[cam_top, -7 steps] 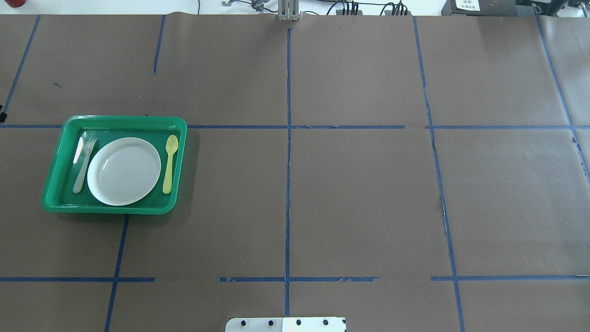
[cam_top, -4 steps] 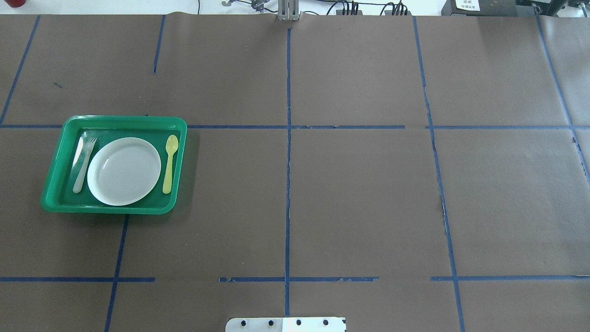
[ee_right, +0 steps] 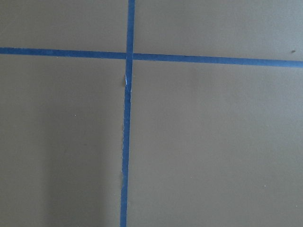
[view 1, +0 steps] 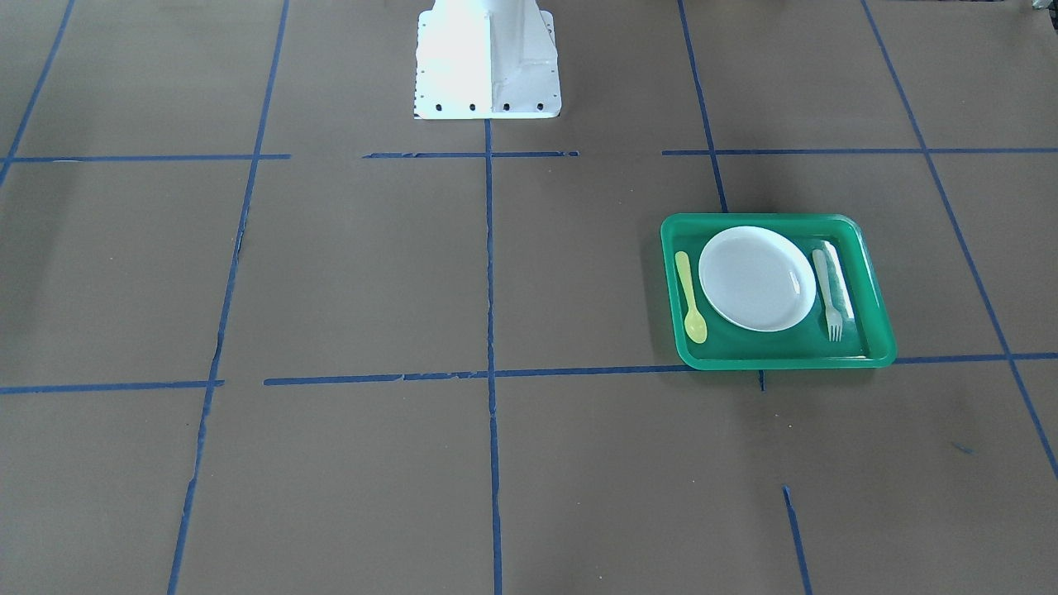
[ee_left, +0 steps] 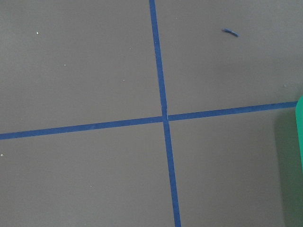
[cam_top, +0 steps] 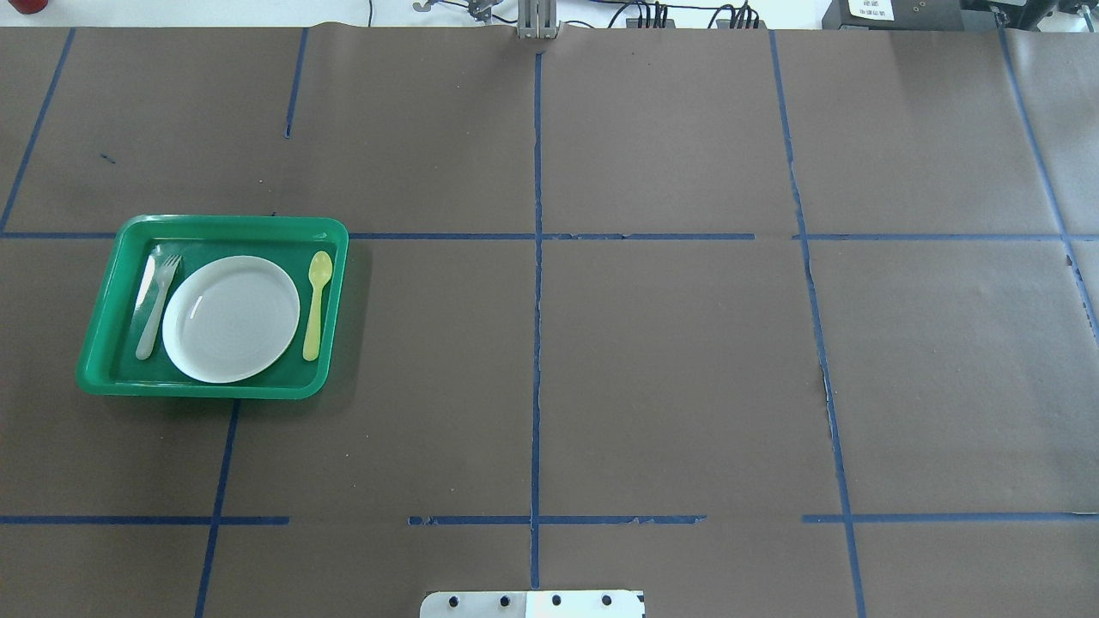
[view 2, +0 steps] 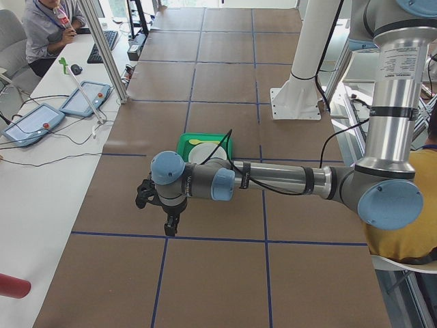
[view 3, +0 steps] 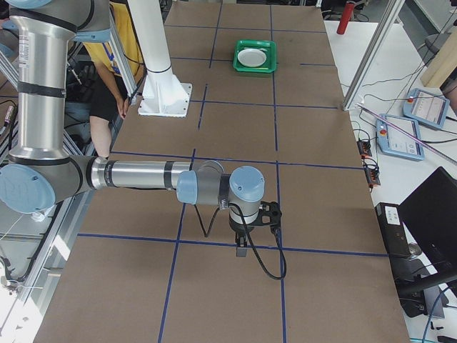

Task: Place fork

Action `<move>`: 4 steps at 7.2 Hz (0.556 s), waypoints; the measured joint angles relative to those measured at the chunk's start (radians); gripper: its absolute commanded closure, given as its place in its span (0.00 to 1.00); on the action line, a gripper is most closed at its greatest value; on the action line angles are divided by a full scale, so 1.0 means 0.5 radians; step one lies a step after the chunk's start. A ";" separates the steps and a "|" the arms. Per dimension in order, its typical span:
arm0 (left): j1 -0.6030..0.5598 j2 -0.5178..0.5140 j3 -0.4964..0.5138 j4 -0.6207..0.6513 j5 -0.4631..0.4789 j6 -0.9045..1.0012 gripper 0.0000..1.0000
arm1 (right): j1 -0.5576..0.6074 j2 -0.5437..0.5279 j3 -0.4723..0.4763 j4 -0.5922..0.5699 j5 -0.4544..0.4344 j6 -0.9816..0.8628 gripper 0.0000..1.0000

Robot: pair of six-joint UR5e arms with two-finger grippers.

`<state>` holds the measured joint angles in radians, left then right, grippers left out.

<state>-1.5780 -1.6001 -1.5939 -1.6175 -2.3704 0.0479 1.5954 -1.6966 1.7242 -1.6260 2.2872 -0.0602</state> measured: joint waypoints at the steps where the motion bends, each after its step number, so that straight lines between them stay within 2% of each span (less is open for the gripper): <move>1: -0.006 0.002 -0.003 0.007 -0.002 -0.002 0.00 | 0.000 0.000 0.000 0.000 0.000 -0.001 0.00; 4: -0.011 0.005 -0.016 0.024 -0.004 0.007 0.00 | 0.000 0.000 0.000 0.000 0.000 -0.002 0.00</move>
<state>-1.5835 -1.5977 -1.6020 -1.6057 -2.3722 0.0514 1.5953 -1.6966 1.7242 -1.6260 2.2872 -0.0613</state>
